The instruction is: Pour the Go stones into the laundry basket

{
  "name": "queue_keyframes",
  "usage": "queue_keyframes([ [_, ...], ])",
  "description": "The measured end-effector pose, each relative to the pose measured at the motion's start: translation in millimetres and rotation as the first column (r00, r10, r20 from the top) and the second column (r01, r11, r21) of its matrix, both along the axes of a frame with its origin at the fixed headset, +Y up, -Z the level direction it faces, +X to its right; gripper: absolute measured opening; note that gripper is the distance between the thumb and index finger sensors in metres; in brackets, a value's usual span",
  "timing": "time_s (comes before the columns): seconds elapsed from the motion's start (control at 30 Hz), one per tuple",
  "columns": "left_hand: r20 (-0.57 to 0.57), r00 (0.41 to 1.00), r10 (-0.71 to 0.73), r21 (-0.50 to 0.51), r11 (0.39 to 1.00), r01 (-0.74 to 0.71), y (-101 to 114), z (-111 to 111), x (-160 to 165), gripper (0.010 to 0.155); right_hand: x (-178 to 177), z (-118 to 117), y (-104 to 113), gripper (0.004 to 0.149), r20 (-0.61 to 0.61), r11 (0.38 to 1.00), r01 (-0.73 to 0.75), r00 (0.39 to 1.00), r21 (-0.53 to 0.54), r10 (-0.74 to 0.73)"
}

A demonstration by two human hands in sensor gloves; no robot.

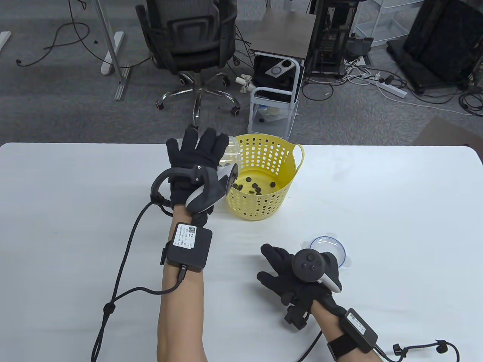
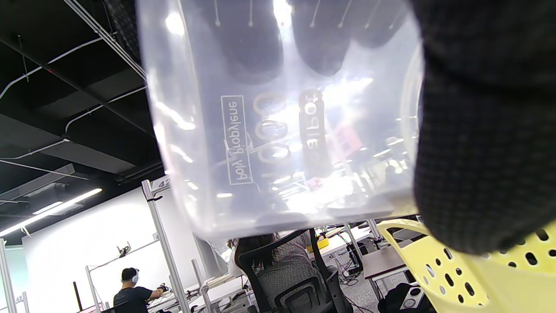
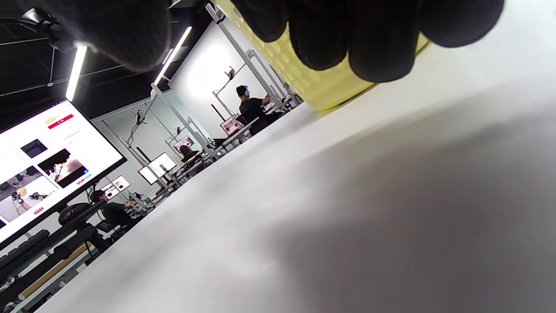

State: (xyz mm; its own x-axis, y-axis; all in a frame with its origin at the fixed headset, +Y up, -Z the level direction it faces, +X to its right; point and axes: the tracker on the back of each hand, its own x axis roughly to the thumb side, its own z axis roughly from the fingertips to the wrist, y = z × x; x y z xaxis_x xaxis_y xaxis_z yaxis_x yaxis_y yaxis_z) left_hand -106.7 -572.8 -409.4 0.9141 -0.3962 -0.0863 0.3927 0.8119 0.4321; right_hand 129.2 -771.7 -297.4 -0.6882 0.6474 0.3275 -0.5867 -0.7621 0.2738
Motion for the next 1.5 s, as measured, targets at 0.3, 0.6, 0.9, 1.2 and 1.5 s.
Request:
queue_keyframes([
  [0.3, 0.002, 1.000, -0.002, 0.002, 1.000, 0.002, 0, 0, 0, 0.124, 0, 0, 0, 0.080, 0.000, 1.000, -0.006, 1.000, -0.007, 0.006],
  [0.6, 0.004, 1.000, -0.029, 0.001, 1.000, 0.029, 0, 2, 1, 0.124, -1, -1, 0, 0.079, -0.004, 1.000, -0.016, 1.000, -0.012, 0.016],
  [0.9, 0.027, 0.999, -0.037, 0.001, 0.999, 0.037, 1, 2, 1, 0.124, -1, -1, 0, 0.079, -0.005, 1.000, -0.020, 1.000, -0.016, 0.020],
  [1.2, 0.042, 0.999, 0.009, -0.019, 1.000, -0.008, 1, 4, -7, 0.124, 0, -1, -1, 0.080, -0.001, 0.999, -0.026, 1.000, -0.025, 0.026],
  [1.5, 0.060, 0.925, 0.376, 0.005, 0.926, -0.377, 2, 7, -29, 0.124, 1, -1, 0, 0.079, 0.002, 0.999, -0.023, 1.000, -0.028, 0.023],
])
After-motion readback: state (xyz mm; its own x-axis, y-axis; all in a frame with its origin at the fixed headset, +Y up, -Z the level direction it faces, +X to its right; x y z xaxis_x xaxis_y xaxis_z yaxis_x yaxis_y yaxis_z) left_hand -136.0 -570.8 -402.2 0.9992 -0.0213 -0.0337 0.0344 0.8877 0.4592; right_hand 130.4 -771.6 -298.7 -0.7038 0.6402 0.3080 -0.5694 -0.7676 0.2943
